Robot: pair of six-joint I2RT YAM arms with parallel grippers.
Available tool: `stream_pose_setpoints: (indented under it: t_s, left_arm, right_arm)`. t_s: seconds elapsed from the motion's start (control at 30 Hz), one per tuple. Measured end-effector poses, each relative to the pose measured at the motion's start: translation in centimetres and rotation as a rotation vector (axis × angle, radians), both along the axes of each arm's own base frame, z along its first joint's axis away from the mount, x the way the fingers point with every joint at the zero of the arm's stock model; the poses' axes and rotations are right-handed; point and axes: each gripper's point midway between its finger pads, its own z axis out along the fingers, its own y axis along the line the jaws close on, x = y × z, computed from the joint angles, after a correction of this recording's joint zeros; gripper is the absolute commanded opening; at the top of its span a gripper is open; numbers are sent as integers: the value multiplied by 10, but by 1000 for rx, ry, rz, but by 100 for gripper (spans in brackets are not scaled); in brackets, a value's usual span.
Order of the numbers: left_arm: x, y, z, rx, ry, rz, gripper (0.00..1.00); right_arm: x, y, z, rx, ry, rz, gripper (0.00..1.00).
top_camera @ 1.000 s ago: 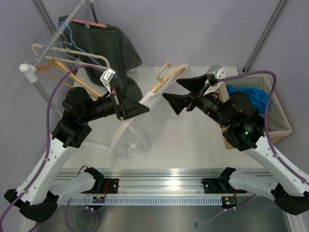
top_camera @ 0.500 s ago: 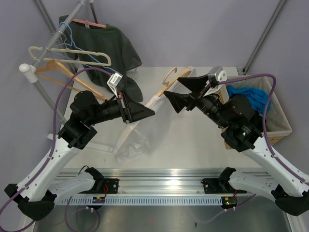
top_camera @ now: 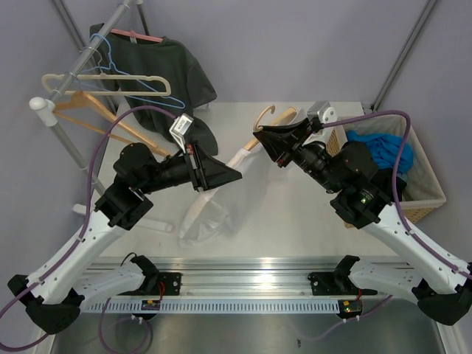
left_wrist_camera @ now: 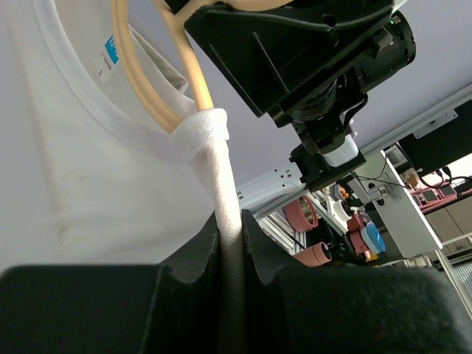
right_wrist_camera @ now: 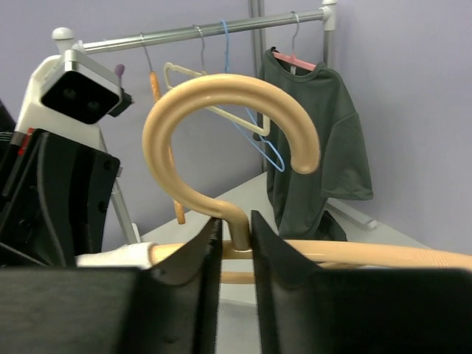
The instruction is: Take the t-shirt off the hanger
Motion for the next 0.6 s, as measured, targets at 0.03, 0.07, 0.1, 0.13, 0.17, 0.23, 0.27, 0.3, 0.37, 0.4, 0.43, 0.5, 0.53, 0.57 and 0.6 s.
stream_pose_setpoints:
  t_s: [0.03,0.07,0.1,0.13,0.17,0.23,0.27,0.3,0.37,0.4,0.43,0.5,0.53,0.57,0.6]
  left_arm:
    - [0,0,0,-4,0,-1,0]
    - [0,-1,-1,-6,3,-1,0]
    - [0,-1,-2,-6,7,-2,2]
    - [0,-1,-4,-5,12,-2,5]
    - [0,-1,-6,-5,17,-2,11]
    - [1,-2,-9,-3,26,-3,27]
    - [0,-2,-8,-9,15,-10,31]
    - [-1,-3,-7,-13,7,-17,38]
    - [-3,-4,-5,-27,-9,-29,52]
    - [-4,-4,-3,-33,-15,-31,58]
    - [-4,-4,-2,-36,-21,-34,73]
    - [-5,-4,1,-45,-43,-38,85]
    - [-5,-4,1,-45,-50,-38,88]
    - [-5,-4,1,-42,-59,-37,92]
    - [-4,-4,0,-36,-69,-34,92]
  right_arm:
    - [1,-1,-1,-5,-3,-7,17]
    - [2,-1,-4,-13,-6,-11,14]
    - [4,-1,-6,-19,-8,-19,7]
    - [4,-2,-9,-26,-12,-23,0]
    - [5,-2,-13,-33,-12,-28,0]
    - [6,-4,-18,-38,-11,-40,0]
    - [7,-3,-22,-42,-4,-39,0]
    - [7,-3,-26,-43,6,-39,0]
    - [7,-2,-31,-42,19,-34,0]
    - [7,-2,-33,-43,21,-36,0]
    - [6,-3,-34,-44,23,-36,0]
    - [6,-5,-36,-44,24,-41,0]
    - [6,-7,-36,-43,26,-48,0]
    - [6,-10,-36,-39,28,-62,0]
    - [7,-13,-36,-37,31,-77,0]
